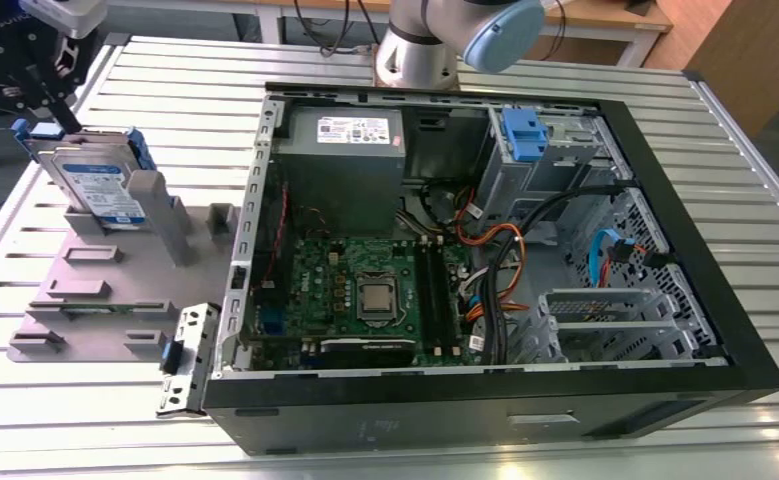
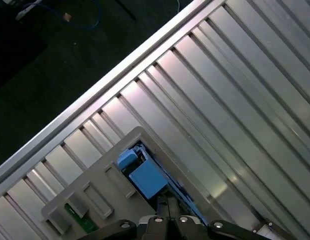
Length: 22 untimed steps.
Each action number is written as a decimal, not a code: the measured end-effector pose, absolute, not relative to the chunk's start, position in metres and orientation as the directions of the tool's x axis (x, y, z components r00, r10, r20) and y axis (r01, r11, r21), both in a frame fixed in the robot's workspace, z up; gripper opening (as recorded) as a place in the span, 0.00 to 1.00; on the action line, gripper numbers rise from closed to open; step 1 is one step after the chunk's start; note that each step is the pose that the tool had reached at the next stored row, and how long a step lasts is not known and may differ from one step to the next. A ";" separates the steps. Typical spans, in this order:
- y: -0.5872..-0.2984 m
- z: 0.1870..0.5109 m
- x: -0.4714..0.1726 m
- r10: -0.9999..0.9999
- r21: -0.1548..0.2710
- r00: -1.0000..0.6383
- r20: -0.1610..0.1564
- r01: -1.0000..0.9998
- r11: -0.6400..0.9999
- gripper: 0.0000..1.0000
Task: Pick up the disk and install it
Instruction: 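Pick up the disk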
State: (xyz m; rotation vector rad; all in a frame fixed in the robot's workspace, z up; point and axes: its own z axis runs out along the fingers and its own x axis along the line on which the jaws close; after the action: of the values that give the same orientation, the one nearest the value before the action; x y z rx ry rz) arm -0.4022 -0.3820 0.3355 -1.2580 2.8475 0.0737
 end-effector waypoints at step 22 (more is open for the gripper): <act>-0.382 0.334 -0.402 -0.932 0.032 -0.361 -0.044 -0.933 0.359 0.11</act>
State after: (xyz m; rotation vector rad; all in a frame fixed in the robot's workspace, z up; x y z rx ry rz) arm -0.4022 -0.3820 0.3343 -1.7657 2.5748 0.0806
